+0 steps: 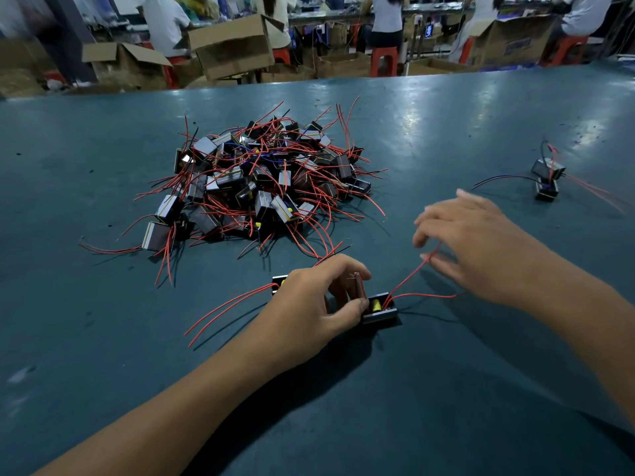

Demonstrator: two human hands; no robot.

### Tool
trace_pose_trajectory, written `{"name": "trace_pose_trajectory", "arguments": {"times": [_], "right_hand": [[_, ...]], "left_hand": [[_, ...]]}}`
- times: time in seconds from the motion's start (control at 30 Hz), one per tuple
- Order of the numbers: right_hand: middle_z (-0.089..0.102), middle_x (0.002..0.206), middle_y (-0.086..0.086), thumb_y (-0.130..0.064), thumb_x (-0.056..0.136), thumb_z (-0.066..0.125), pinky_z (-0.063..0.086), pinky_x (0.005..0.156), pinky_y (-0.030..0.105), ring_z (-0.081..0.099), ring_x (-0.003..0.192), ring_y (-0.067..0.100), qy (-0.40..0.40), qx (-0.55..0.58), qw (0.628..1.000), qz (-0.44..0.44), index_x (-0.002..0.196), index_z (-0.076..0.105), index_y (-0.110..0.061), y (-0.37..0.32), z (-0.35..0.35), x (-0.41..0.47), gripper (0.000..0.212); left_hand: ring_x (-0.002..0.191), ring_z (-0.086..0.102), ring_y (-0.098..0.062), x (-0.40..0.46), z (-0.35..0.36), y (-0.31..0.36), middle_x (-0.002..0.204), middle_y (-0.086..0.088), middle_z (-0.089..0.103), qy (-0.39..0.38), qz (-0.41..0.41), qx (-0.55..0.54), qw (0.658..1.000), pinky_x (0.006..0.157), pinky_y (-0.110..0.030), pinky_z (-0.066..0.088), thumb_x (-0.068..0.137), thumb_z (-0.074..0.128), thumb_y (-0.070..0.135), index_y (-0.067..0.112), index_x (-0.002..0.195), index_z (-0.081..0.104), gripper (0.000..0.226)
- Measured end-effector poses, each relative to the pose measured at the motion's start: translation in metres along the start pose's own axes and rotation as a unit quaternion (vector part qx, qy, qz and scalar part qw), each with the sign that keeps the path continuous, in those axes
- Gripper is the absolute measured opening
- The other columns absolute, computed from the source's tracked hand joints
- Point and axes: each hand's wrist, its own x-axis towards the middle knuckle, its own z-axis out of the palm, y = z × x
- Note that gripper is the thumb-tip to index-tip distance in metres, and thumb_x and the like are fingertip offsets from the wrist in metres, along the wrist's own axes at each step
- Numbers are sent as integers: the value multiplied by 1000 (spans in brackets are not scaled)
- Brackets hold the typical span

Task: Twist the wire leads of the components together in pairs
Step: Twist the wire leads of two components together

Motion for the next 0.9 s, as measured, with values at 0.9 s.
{"name": "trace_pose_trajectory", "arguments": {"times": [0.9], "right_hand": [[20, 161, -2, -63, 79, 67, -6, 119, 55, 8, 152, 20, -101, -101, 969, 202, 145, 33, -40, 16, 2, 2, 78]], "left_hand": [[74, 61, 1, 2, 2, 7, 85, 15, 67, -11, 18, 30, 999, 65, -8, 40, 84, 79, 20, 23, 97, 61, 23]]}}
